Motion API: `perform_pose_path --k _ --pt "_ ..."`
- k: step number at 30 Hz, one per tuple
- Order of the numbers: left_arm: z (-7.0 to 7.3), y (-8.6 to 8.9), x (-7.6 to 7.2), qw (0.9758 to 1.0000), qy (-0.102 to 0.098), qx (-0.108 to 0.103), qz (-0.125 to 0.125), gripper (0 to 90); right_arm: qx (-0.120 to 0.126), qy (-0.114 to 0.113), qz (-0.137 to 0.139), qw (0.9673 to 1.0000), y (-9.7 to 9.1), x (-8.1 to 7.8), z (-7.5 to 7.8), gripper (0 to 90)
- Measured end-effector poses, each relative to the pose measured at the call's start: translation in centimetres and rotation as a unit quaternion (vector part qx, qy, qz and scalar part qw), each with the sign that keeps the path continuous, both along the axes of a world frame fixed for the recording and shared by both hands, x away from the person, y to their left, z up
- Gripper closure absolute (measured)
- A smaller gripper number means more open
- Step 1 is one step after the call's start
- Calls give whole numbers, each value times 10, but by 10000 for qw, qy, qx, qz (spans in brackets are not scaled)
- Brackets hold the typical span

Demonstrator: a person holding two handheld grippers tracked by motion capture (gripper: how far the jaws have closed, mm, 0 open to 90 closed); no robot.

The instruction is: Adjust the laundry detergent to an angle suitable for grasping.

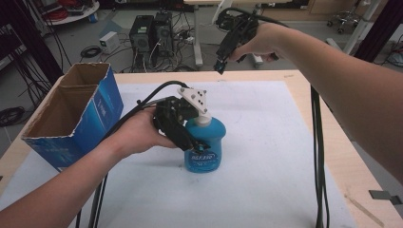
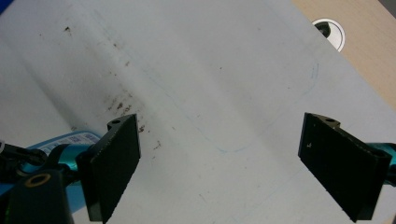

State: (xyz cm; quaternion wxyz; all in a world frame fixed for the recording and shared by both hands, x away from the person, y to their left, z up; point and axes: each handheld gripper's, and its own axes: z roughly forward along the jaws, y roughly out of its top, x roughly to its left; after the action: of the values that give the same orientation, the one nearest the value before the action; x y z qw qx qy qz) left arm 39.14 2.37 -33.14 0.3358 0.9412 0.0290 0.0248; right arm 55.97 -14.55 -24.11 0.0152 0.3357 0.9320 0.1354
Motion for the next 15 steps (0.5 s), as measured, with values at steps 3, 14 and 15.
perform_pose_path --k 3,14,15 --pt "0 1 0 10000 -7 9 -5 439 -7 -4 15 10000 0 0 -1 125" --pt "-5 2 -2 9995 130 143 236 357 7 12 27 10000 2 -1 -2 125" --pt "-3 4 -1 9994 80 178 269 344 5 7 27 10000 2 -1 -2 125"
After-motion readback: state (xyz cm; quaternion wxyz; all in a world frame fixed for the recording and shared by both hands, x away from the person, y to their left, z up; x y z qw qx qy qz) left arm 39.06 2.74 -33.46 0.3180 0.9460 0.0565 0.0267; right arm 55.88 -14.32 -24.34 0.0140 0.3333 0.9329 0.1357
